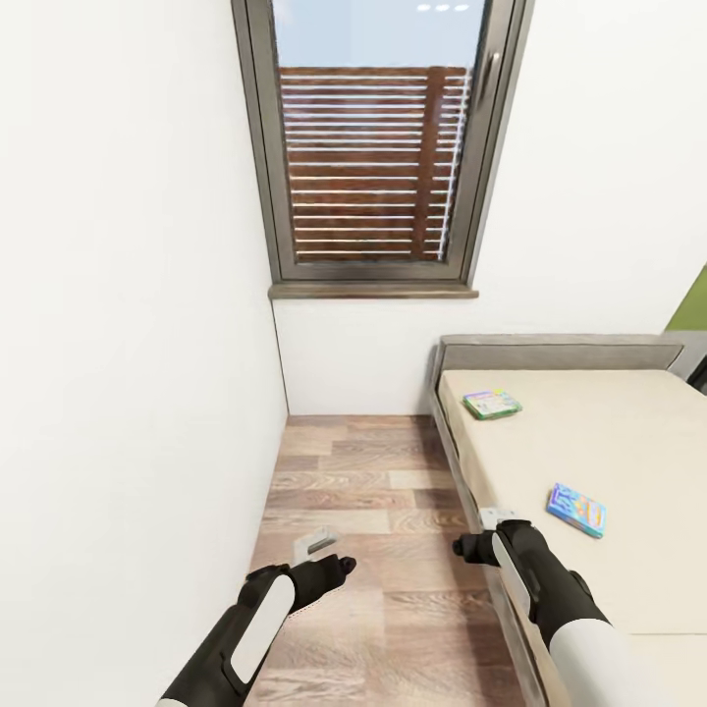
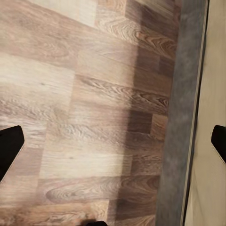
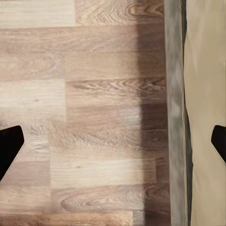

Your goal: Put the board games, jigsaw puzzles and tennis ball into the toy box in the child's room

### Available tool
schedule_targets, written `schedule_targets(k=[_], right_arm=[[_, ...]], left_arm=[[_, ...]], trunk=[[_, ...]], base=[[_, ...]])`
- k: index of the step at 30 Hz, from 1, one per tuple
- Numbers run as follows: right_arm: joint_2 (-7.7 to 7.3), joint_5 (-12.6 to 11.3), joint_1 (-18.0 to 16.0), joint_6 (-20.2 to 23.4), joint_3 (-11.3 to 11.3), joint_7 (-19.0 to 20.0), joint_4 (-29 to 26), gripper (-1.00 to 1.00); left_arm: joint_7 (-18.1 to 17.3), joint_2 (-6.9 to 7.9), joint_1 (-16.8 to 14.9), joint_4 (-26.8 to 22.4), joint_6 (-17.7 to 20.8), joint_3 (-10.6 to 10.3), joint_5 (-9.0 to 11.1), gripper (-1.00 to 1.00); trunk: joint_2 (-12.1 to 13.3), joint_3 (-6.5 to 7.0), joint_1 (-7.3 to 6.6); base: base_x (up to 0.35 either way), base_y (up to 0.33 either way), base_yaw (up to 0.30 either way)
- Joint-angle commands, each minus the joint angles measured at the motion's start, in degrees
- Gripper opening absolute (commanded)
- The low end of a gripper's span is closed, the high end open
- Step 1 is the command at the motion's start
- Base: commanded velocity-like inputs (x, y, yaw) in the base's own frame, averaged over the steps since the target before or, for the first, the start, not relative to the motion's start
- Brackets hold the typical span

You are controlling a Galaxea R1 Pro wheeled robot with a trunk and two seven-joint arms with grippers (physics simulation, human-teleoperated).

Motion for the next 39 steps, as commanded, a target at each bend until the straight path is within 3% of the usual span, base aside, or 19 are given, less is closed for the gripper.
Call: schedule_targets(k=[1,18,28,39], right_arm=[[0.01,-0.1,0.0,0.3,-0.1,0.1,-0.1,1.0],[0.01,-0.1,0.0,0.3,-0.1,0.1,-0.1,1.0],[0.01,-0.1,0.0,0.3,-0.1,0.0,-0.1,1.0],[0.01,-0.1,0.0,0.3,-0.2,0.0,-0.1,1.0]], left_arm=[[0.5,0.02,0.0,-0.1,0.1,-0.1,0.6,1.0],[0.5,0.02,0.0,-0.1,0.1,-0.1,0.6,1.0],[0.6,0.02,0.0,-0.1,0.1,-0.1,0.6,1.0],[0.6,0.02,0.0,-0.1,0.1,-0.2,0.6,1.0]], trunk=[[0.0,-0.06,0.03],[0.0,-0.06,0.03],[0.0,-0.06,0.03],[0.0,-0.06,0.03]], base=[[0.328,0.095,0.0],[0.328,0.095,0.0],[0.314,-0.03,0.0],[0.14,-0.05,0.0]])
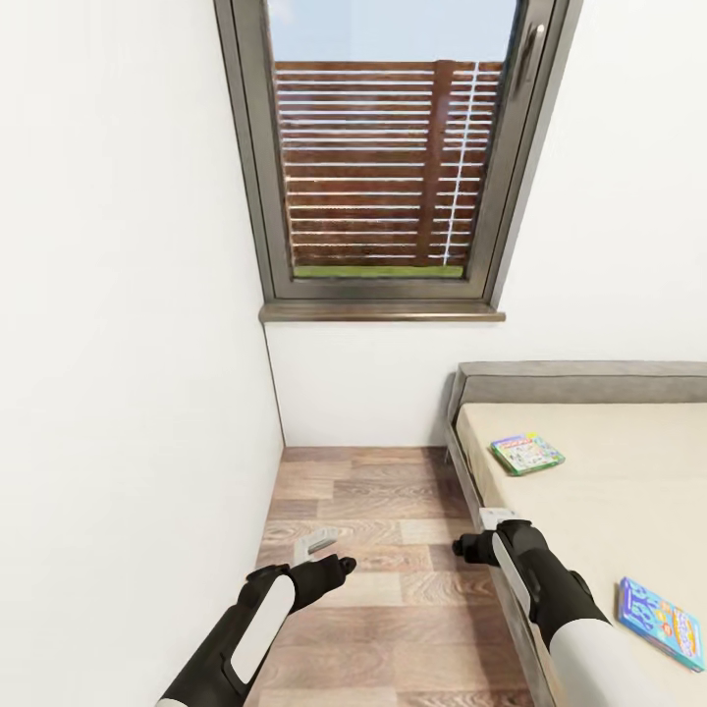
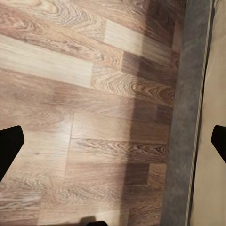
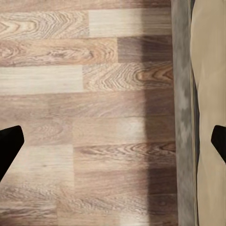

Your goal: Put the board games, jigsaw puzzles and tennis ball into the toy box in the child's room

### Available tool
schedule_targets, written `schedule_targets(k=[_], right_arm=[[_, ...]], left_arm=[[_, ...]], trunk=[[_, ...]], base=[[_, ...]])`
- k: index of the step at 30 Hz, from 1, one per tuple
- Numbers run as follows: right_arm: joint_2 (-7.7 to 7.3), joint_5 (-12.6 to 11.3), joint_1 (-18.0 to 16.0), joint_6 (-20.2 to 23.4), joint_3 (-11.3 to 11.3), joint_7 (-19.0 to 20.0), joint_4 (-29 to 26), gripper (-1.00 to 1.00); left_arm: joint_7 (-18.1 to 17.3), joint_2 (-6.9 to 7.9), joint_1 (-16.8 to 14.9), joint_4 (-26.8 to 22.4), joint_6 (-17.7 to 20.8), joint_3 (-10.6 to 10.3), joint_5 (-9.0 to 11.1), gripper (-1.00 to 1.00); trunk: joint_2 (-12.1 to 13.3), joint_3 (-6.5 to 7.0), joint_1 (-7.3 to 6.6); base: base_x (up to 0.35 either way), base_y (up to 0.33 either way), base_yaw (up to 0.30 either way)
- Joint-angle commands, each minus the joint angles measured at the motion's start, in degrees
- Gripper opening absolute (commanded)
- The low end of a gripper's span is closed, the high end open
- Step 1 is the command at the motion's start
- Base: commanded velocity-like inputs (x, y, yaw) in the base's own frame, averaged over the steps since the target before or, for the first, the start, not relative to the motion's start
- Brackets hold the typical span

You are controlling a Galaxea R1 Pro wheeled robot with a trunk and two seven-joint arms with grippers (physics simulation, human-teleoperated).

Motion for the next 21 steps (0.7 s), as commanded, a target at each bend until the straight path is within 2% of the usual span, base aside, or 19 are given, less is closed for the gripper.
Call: schedule_targets(k=[1,21], right_arm=[[0.0,-0.1,0.0,0.3,-0.1,0.1,-0.1,1.0],[-0.01,-0.1,0.0,0.2,0.0,0.1,-0.1,1.0]], left_arm=[[0.5,0.01,0.0,-0.1,0.1,-0.1,0.6,1.0],[0.5,0.01,0.0,-0.1,0.1,-0.1,0.6,1.0]], trunk=[[0.0,-0.05,0.0],[0.0,-0.05,0.0]], base=[[0.051,-0.018,0.0],[0.018,-0.006,0.0]])
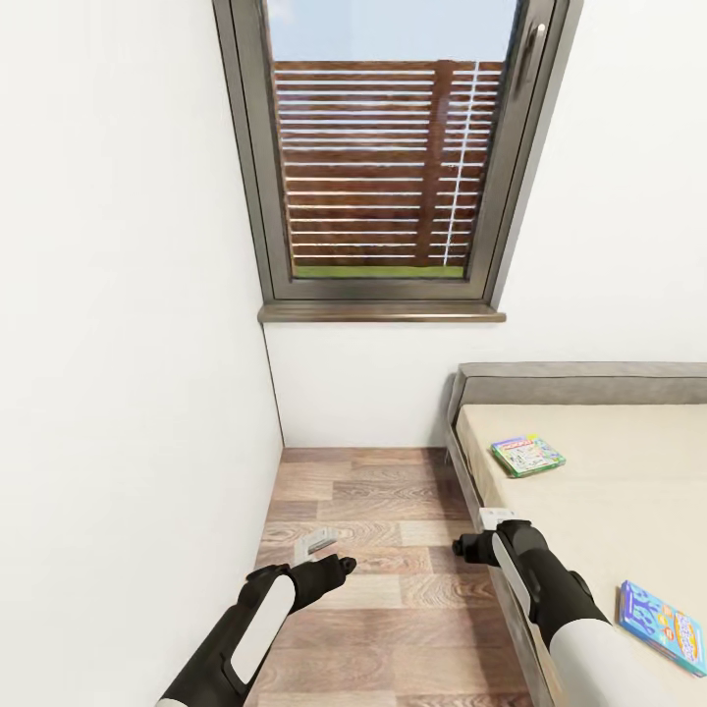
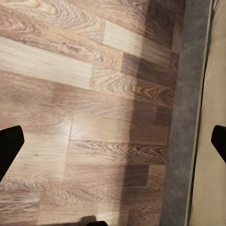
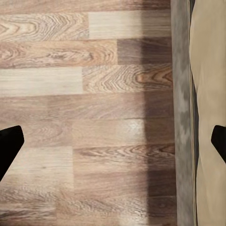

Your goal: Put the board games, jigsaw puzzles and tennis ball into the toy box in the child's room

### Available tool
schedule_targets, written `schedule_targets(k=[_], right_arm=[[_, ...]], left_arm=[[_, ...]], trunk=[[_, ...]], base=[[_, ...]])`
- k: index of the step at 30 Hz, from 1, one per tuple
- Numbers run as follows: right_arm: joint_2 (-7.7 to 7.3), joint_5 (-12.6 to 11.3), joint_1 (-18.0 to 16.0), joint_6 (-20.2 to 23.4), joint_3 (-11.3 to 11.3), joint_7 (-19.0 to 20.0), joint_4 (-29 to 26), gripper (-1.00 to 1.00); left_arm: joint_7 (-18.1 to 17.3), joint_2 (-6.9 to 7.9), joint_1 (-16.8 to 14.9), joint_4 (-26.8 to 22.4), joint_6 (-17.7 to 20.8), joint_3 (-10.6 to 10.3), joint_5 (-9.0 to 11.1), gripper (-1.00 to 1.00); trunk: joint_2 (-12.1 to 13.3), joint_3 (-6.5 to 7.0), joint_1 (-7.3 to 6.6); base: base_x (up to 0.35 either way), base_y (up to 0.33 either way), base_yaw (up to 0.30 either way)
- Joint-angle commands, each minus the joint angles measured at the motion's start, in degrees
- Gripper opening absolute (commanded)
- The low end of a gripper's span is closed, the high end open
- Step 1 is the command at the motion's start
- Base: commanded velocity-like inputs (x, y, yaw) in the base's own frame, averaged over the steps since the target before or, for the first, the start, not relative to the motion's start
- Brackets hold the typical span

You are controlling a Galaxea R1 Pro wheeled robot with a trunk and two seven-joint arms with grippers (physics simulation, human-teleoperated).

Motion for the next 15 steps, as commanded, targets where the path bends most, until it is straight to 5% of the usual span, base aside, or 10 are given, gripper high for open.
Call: schedule_targets(k=[1,15], right_arm=[[0.01,-0.1,0.0,0.3,-0.1,0.1,-0.1,1.0],[0.01,-0.1,0.0,0.3,-0.1,0.1,-0.1,1.0]], left_arm=[[0.5,0.01,0.0,-0.1,0.1,-0.1,0.6,1.0],[0.5,0.01,0.0,-0.1,0.1,-0.1,0.6,1.0]], trunk=[[0.0,-0.05,0.0],[0.0,-0.05,0.0]], base=[[0.003,-0.001,0.0],[0.019,0.0,0.0]])
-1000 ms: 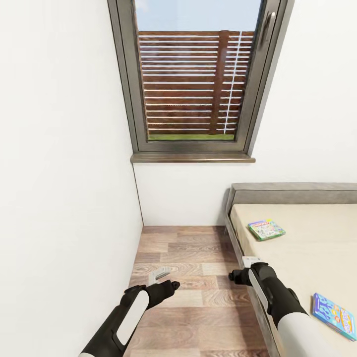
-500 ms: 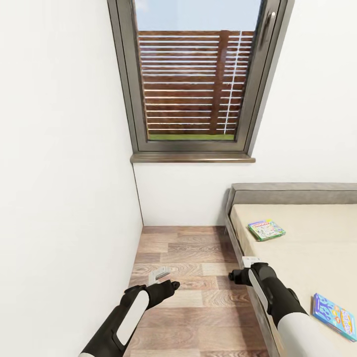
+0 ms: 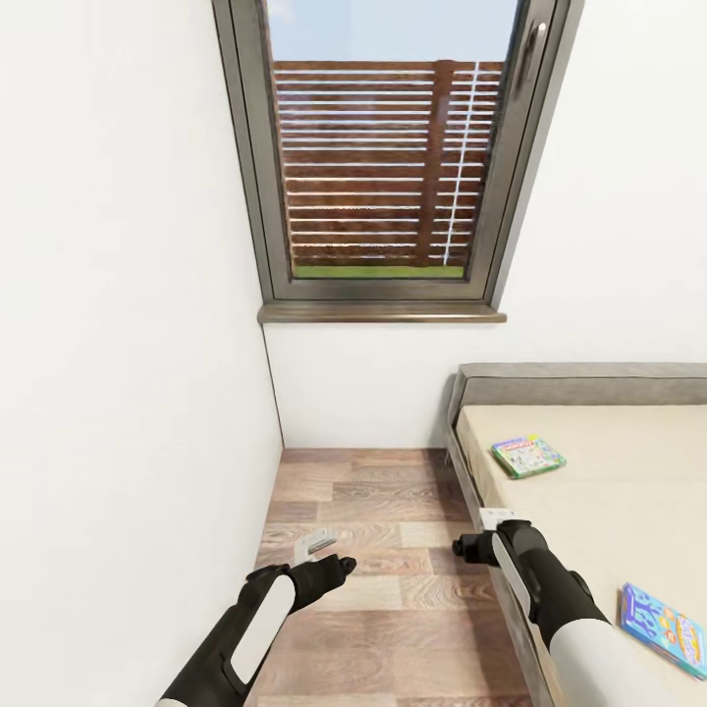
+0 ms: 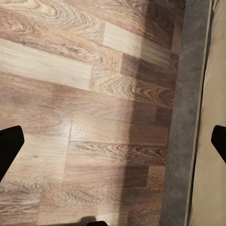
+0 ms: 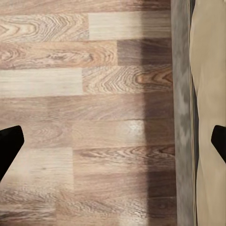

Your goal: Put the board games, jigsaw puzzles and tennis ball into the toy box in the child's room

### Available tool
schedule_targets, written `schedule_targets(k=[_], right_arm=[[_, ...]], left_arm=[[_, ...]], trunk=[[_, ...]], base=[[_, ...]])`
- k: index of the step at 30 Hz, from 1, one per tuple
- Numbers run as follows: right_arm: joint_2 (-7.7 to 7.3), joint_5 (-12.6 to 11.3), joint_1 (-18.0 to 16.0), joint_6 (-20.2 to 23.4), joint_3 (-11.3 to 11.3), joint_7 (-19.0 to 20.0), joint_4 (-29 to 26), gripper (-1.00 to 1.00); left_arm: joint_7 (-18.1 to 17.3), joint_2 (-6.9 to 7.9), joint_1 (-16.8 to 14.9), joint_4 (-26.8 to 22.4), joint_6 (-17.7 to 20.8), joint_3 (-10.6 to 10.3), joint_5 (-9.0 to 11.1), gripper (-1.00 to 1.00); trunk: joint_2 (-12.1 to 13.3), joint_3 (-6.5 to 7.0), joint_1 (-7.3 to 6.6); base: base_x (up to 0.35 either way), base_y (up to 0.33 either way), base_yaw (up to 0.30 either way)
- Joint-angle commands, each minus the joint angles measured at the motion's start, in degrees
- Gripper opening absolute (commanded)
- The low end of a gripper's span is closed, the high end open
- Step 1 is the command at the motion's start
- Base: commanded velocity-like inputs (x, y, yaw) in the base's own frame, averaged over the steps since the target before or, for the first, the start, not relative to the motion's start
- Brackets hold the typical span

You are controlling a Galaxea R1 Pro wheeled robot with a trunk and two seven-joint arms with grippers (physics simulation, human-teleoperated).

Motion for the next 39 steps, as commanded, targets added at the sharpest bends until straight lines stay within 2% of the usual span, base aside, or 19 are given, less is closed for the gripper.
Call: schedule_targets(k=[1,15,39], right_arm=[[0.0,-0.1,0.0,0.3,-0.1,0.1,-0.1,1.0],[0.0,-0.1,-0.1,0.3,-0.1,0.0,-0.1,1.0],[0.01,-0.1,-0.1,0.4,-0.2,0.0,-0.2,1.0]], left_arm=[[0.5,0.01,0.0,-0.1,0.1,-0.1,0.6,1.0],[0.5,0.01,0.0,-0.1,0.1,-0.1,0.6,1.0],[0.5,0.01,0.0,-0.1,0.1,-0.1,0.6,1.0]], trunk=[[0.0,-0.05,0.01],[0.0,-0.05,0.01],[0.0,-0.05,0.01]], base=[[0.11,0.0,0.0],[0.211,0.0,0.0],[0.319,0.0,0.0]])
